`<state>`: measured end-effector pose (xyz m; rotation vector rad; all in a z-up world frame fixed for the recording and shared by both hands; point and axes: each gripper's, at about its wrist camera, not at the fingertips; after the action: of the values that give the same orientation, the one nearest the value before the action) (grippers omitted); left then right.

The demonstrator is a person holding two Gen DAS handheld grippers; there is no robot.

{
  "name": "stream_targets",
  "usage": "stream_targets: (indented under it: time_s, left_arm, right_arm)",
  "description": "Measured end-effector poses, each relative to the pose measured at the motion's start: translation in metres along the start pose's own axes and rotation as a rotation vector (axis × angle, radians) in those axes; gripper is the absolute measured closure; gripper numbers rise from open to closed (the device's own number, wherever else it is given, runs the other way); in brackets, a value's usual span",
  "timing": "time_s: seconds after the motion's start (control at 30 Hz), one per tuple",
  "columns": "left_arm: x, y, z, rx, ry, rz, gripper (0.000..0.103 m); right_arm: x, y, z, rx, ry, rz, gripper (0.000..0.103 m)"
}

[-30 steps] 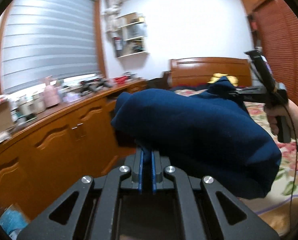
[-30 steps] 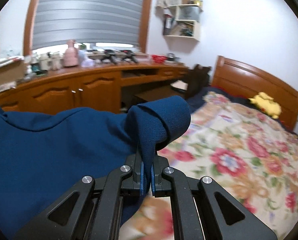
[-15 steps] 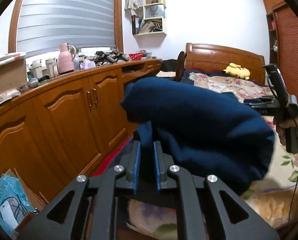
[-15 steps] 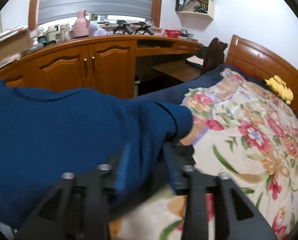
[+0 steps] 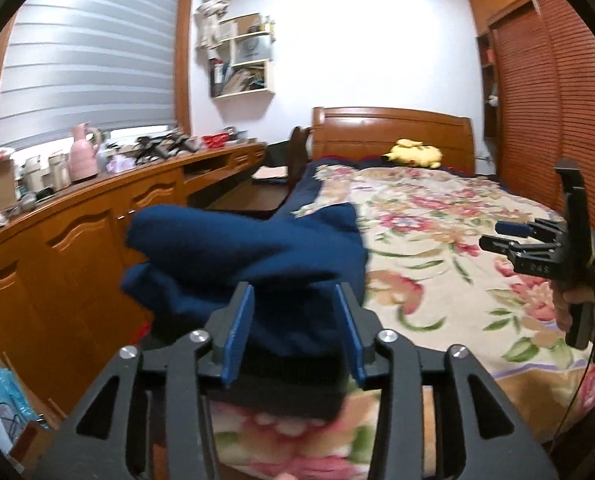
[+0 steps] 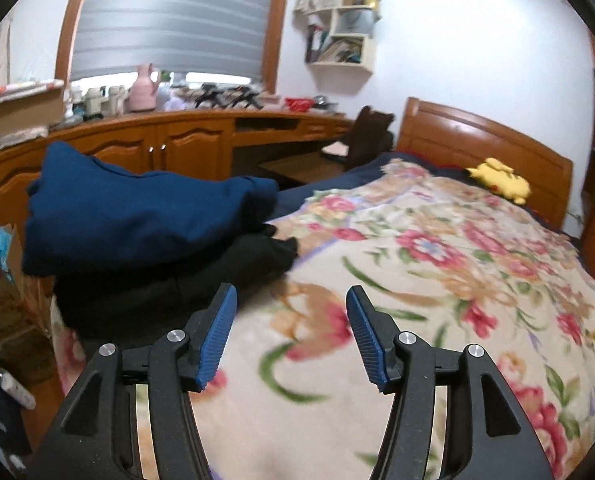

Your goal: Fold large clothes

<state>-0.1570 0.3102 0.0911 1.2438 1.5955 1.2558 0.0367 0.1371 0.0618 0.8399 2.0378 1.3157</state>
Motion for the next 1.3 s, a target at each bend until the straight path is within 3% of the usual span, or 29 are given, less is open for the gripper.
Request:
stream_targets:
  time_s: [0.1, 0.4, 0.73, 1.0, 1.3]
  left_arm:
    - [-0.035, 0.003, 0.005, -0.01, -0.066, 0.016, 0.049]
    - [-0.127, 0.002, 0.03, 0.007, -0.241, 0.028, 0.047]
    - [-0.224, -0.011, 0.055, 0.043, -0.363, 0.026, 0.047]
    - [-0.292, -0.022, 0.069, 0.047, -0.383, 0.055, 0.047]
    - [-0.327, -0.046, 0.083, 0.053, -0.367, 0.06, 0.047]
  right_arm:
    - [-0.019, -0.01, -0.03, -0.02, -0.026, 0.035, 0.042]
    - [-0.076, -0.047, -0.104, -0.037, -0.159, 0.085, 0.029]
    - [-0.134, -0.095, -0.162, -0.057, -0.342, 0.166, 0.027]
    - [-0.163, -0.129, -0.193, -0.059, -0.411, 0.208, 0.027]
    - [-0.181, -0.161, -0.202, -0.069, -0.48, 0.228, 0.027]
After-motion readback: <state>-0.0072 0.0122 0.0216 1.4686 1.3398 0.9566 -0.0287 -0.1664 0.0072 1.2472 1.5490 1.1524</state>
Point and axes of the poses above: each gripper's, at about its wrist camera, not at the fingertips, and z roughly the way its jaws point, x to its left, y to its top, and after that the axes turned 7 degrees about -x, right-handed
